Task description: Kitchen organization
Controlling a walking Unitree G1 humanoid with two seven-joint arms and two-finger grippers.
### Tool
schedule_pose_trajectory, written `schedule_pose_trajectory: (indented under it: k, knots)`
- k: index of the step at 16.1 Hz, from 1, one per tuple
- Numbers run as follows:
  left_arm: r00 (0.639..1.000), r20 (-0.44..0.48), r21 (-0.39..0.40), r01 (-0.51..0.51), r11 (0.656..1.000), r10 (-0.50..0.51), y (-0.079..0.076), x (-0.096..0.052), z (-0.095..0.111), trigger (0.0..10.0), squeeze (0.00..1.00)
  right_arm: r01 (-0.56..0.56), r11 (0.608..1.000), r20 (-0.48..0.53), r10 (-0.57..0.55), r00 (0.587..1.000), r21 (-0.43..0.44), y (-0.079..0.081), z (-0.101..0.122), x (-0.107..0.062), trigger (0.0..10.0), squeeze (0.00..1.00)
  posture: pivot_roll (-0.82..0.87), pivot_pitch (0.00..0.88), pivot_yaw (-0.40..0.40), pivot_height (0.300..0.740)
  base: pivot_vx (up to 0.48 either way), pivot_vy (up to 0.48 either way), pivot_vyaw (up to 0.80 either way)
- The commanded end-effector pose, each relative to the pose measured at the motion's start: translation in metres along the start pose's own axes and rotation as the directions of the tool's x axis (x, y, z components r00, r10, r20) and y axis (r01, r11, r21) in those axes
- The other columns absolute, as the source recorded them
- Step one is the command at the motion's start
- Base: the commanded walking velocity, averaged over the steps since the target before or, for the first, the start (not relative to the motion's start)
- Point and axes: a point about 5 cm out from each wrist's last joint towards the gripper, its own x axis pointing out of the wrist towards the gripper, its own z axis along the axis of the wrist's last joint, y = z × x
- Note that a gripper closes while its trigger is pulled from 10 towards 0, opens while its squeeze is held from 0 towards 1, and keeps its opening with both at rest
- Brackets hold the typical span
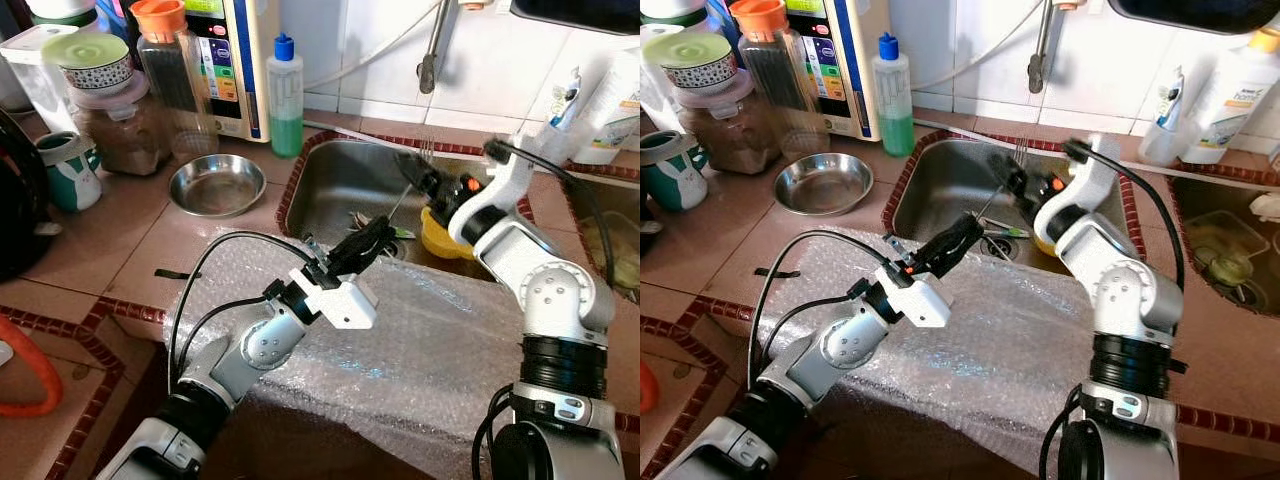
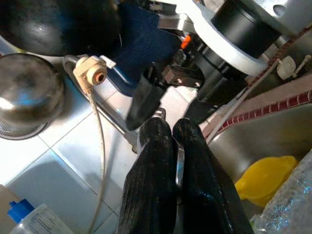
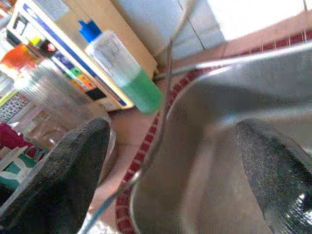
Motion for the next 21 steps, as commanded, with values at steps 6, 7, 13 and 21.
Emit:
schedule_pose_trajectory:
  k: [6,7,13,21]
  knots:
    - [0.997,0.071,0.026,-0.002,1.000,0.000,-0.002,0.012,0.008,1.2,0.00,0.070,0.994,-0.062,-0.066,0.996,0.079,-0.002,-0.006,0.004,0.0,0.00,-0.12,0.064,-0.004,0.740,0.000,0.000,0.00]
    - [0.998,0.066,0.025,-0.002,1.000,0.001,-0.003,0.010,0.007,1.2,0.00,0.108,0.990,-0.062,-0.103,0.993,0.087,-0.007,-0.007,0.004,0.0,0.00,-0.12,0.064,-0.004,0.740,0.000,0.000,0.00]
    - [0.998,0.059,0.028,-0.001,1.000,-0.001,-0.003,0.007,0.004,1.8,0.00,0.168,0.977,-0.067,-0.161,0.985,0.128,-0.015,-0.006,0.006,0.0,0.00,-0.11,0.063,-0.005,0.740,0.000,0.000,0.00]
    - [0.998,0.069,0.015,-0.005,1.000,0.004,-0.004,0.011,0.006,2.7,0.00,0.181,0.974,-0.072,-0.172,0.982,0.135,-0.017,-0.007,0.005,0.0,0.00,-0.11,0.065,-0.002,0.740,0.000,0.000,0.00]
